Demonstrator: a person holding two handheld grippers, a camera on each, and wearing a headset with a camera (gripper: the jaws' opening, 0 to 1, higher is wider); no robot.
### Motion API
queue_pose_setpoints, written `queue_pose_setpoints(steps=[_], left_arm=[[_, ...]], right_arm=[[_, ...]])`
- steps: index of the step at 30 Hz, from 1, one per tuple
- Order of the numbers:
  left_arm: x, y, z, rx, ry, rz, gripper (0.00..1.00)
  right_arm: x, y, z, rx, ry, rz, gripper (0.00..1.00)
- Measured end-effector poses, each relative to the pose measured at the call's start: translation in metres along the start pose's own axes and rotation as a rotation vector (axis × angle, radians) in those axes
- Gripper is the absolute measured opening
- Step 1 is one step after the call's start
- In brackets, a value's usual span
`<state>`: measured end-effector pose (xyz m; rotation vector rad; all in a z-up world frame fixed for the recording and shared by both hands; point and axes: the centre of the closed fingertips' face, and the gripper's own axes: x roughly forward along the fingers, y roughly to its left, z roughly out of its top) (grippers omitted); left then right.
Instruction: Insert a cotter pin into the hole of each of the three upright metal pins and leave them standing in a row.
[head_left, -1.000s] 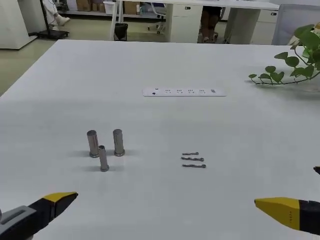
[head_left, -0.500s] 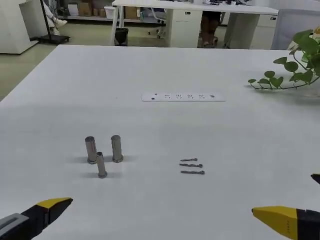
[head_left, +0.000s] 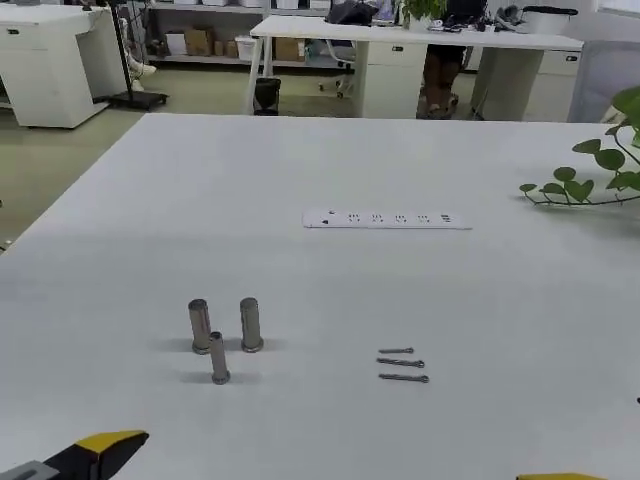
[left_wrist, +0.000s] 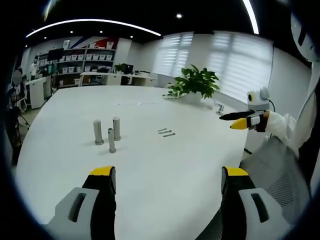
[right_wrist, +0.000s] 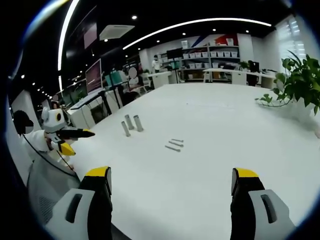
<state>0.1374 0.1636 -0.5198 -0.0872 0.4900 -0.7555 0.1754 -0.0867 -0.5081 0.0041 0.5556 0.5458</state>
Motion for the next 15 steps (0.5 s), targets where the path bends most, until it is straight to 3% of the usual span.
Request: queue_pose_setpoints(steps=[8,15], left_arm=[[-0.003,0.009,-0.004,-0.022,-0.001,0.017,0.87],[-0.003,0.014,0.006,-0.014,-0.017,0.022,0.86]], right_arm=[[0.000,-0.005,0.004,-0.011,0.012,-0.006,0.98],[-0.003,-0.008,0.005,-0.010,0.008,-0.022,0.98]])
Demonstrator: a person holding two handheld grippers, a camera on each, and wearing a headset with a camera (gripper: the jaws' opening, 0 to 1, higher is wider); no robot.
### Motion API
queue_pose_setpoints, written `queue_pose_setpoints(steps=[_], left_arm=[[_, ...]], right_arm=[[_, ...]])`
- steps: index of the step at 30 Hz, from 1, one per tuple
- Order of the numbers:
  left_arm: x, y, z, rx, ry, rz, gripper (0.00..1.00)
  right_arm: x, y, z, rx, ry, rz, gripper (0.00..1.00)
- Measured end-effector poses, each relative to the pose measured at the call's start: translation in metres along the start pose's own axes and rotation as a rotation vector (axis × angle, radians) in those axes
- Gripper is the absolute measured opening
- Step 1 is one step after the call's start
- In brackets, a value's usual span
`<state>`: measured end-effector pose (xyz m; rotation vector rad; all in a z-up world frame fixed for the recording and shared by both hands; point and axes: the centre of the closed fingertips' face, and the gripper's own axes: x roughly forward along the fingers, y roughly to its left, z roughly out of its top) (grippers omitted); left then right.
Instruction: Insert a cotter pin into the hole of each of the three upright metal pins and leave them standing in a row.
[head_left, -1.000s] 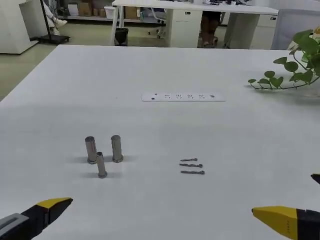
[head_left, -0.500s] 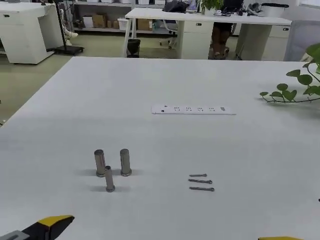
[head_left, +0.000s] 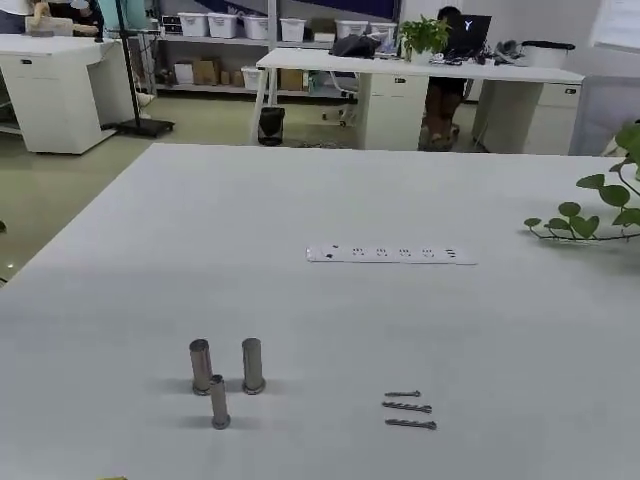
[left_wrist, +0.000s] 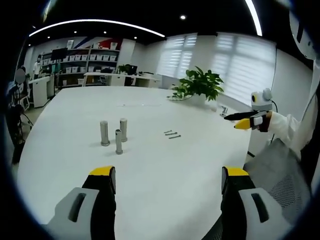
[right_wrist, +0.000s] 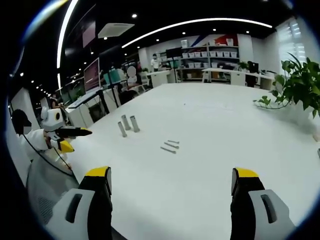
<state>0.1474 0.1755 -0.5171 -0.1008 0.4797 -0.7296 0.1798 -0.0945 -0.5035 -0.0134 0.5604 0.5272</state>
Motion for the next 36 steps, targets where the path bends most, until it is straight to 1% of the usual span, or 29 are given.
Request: queue_pose_setpoints(steps=[5,7,8,9,11,13,16,17,19,20,22,25,28,30,32,34,36], left_arm=[[0.004,0.003,0.009,0.009,-0.014,0.007,0.85],[0.007,0.005,0.014,0.002,-0.031,0.006,0.84],[0.009,0.006,0.015,-0.003,-0.042,0.003,0.84],[0.011,0.007,0.015,-0.008,-0.043,0.000,0.83],[0.016,0.007,0.012,-0.010,-0.035,-0.006,0.83],[0.020,0.007,0.010,0.006,-0.016,-0.011,0.82],[0.026,0.010,0.008,0.020,-0.005,-0.001,0.80],[0.030,0.012,0.008,0.027,0.004,-0.001,0.79],[0.035,0.015,0.010,0.029,0.000,-0.002,0.79],[0.037,0.016,0.012,0.026,-0.004,-0.010,0.78],[0.044,0.021,0.016,0.025,-0.009,-0.017,0.76],[0.053,0.032,0.022,0.055,-0.005,-0.018,0.73],[0.064,0.047,0.032,0.062,-0.019,-0.006,0.73],[0.070,0.056,0.039,0.063,-0.029,0.009,0.71],[0.075,0.061,0.042,0.066,-0.034,0.012,0.68],[0.078,0.064,0.043,0.074,-0.030,0.014,0.66],[0.083,0.068,0.042,0.094,-0.013,0.018,0.66]], right_arm=[[0.001,0.000,-0.001,0.002,0.006,-0.004,0.98],[0.001,0.000,-0.002,0.002,0.009,-0.003,0.98],[0.001,0.001,-0.002,0.001,0.012,-0.002,0.98],[0.002,0.000,-0.002,0.001,0.013,-0.002,0.98],[0.002,0.000,-0.002,0.001,0.016,-0.003,0.98],[0.002,-0.001,-0.002,0.004,0.015,-0.005,0.98],[0.001,-0.001,-0.002,0.002,0.016,-0.005,0.98],[0.000,-0.002,-0.002,0.003,0.019,-0.008,0.98],[-0.001,-0.003,-0.002,0.004,0.016,-0.012,0.98],[-0.002,-0.003,-0.003,0.008,0.013,-0.014,0.98],[-0.002,-0.004,-0.004,0.016,0.008,-0.012,0.98],[-0.001,-0.005,-0.008,0.018,0.023,-0.016,0.98],[0.000,-0.003,-0.008,0.049,0.018,-0.003,0.98],[0.000,-0.003,-0.007,0.050,0.013,-0.003,0.98],[0.000,-0.002,-0.007,0.050,0.011,0.002,0.98],[0.000,-0.001,-0.006,0.051,0.011,0.005,0.98],[0.000,-0.001,-0.006,0.053,0.012,0.002,0.98]])
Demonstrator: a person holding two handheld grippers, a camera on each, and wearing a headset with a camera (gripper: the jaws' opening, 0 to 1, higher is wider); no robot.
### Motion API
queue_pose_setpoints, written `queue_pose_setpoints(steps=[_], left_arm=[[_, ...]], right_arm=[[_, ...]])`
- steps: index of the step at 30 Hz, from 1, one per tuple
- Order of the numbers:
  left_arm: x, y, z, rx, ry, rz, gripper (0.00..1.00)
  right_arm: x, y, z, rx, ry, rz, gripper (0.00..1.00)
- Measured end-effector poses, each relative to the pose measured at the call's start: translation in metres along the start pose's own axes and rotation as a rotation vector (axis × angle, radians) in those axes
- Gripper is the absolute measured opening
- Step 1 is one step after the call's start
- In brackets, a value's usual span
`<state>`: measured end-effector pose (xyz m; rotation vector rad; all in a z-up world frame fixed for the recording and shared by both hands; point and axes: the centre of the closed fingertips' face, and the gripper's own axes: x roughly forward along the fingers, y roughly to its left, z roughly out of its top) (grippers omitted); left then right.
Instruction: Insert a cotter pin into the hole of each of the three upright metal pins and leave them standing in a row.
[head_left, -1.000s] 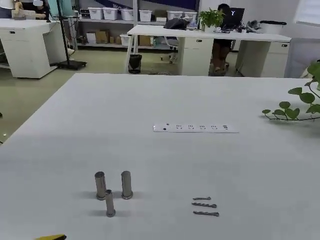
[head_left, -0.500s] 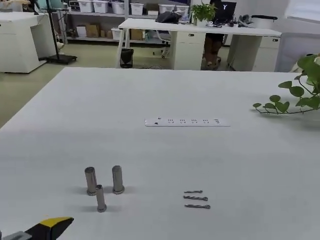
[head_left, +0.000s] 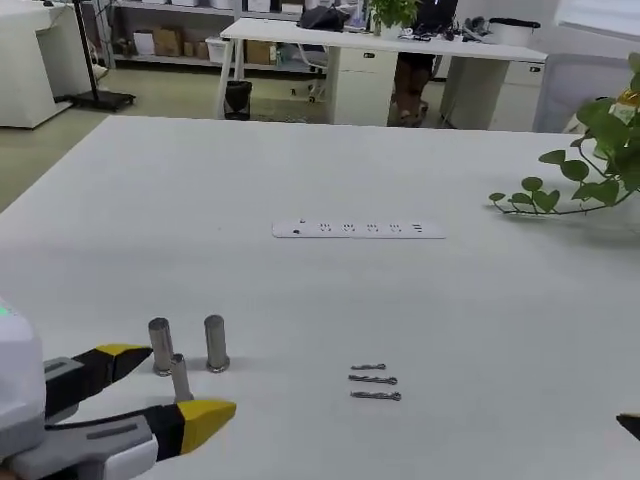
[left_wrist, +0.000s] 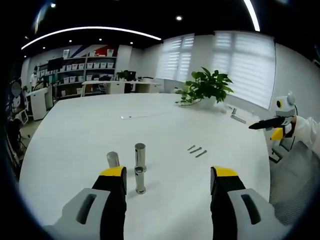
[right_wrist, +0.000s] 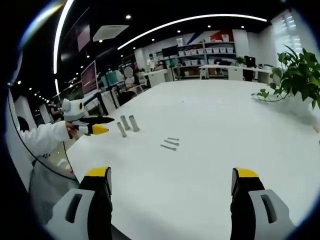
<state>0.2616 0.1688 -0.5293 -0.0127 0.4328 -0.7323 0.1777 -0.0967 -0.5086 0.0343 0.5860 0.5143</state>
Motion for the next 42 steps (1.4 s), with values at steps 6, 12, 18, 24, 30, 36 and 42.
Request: queue_pose_setpoints(steps=[6,12,18,24,30,36,42], left_arm=[[0.010,0.011,-0.008,0.017,0.029,0.008,0.59],[0.019,0.024,-0.020,0.028,0.074,0.033,0.50],[0.027,0.030,-0.022,0.022,0.075,0.035,0.42],[0.032,0.035,-0.023,0.017,0.076,0.041,0.32],[0.035,0.038,-0.025,0.002,0.071,0.046,0.23],[0.037,0.040,-0.026,-0.005,0.076,0.046,0.15],[0.034,0.038,-0.028,-0.084,0.082,0.047,0.07]], right_arm=[[-0.001,0.002,0.003,-0.001,-0.015,0.004,0.98],[-0.001,0.000,-0.001,-0.001,0.003,-0.006,0.98],[-0.003,-0.001,-0.006,-0.002,0.025,-0.012,0.98],[-0.005,-0.006,-0.008,0.006,0.030,-0.028,0.97],[-0.007,-0.007,-0.012,-0.001,0.049,-0.038,0.97],[-0.010,-0.009,-0.014,0.009,0.054,-0.045,0.97],[-0.010,-0.008,-0.013,0.007,0.054,-0.047,0.97]])
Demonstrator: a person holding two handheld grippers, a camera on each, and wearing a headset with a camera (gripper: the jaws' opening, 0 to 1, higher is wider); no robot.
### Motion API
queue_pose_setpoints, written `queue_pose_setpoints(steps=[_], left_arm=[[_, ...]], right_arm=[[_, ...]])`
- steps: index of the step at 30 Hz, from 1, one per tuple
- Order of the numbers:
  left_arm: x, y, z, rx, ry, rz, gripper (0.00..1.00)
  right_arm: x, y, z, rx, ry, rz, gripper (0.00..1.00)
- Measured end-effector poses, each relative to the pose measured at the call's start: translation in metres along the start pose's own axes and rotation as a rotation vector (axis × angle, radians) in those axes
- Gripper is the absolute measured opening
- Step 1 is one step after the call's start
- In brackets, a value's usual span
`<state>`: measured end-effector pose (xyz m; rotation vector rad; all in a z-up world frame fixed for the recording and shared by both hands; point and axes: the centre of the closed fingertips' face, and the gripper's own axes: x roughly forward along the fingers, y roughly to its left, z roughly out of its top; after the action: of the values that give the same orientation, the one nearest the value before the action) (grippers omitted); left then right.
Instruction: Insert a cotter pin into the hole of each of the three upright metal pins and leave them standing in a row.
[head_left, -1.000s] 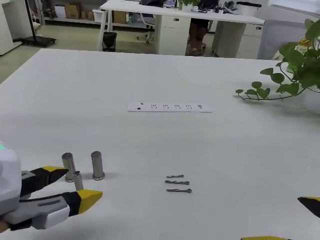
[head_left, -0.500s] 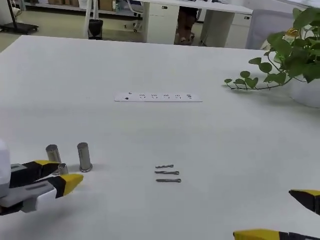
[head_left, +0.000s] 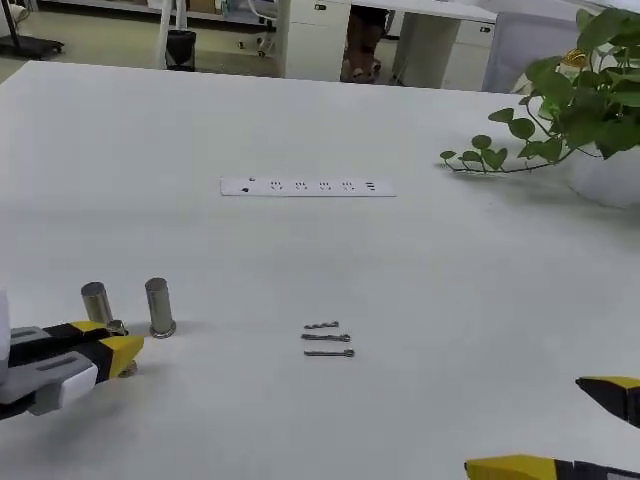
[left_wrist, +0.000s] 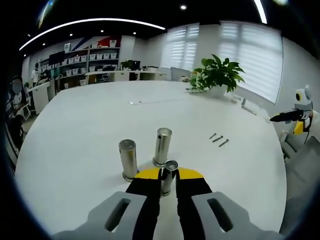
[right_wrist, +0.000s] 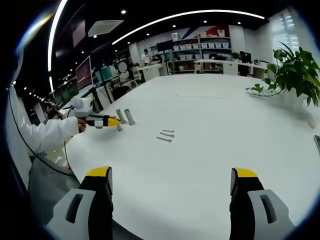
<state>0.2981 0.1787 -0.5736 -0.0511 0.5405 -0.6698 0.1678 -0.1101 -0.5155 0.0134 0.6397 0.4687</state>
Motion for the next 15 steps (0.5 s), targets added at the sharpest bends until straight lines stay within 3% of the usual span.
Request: queue_pose_setpoints(steps=[2,5,9,11,15], left_arm=[[0.000,0.001,0.001,0.037,-0.008,-0.004,0.07],[-0.001,0.002,0.002,0.037,-0.006,-0.005,0.06],[-0.003,0.001,0.002,0.112,0.003,0.003,0.05],[-0.005,-0.003,0.007,0.071,-0.026,-0.008,0.05],[-0.009,-0.011,0.016,0.091,-0.046,-0.027,0.05]], right_arm=[[0.000,0.000,0.000,0.000,-0.002,0.000,0.97],[0.001,0.001,0.000,0.001,-0.003,0.002,0.97],[0.001,0.002,0.000,0.001,0.000,0.004,0.97],[0.001,0.003,0.000,0.000,0.000,0.005,0.96],[0.002,0.003,-0.002,-0.004,0.007,0.008,0.96]])
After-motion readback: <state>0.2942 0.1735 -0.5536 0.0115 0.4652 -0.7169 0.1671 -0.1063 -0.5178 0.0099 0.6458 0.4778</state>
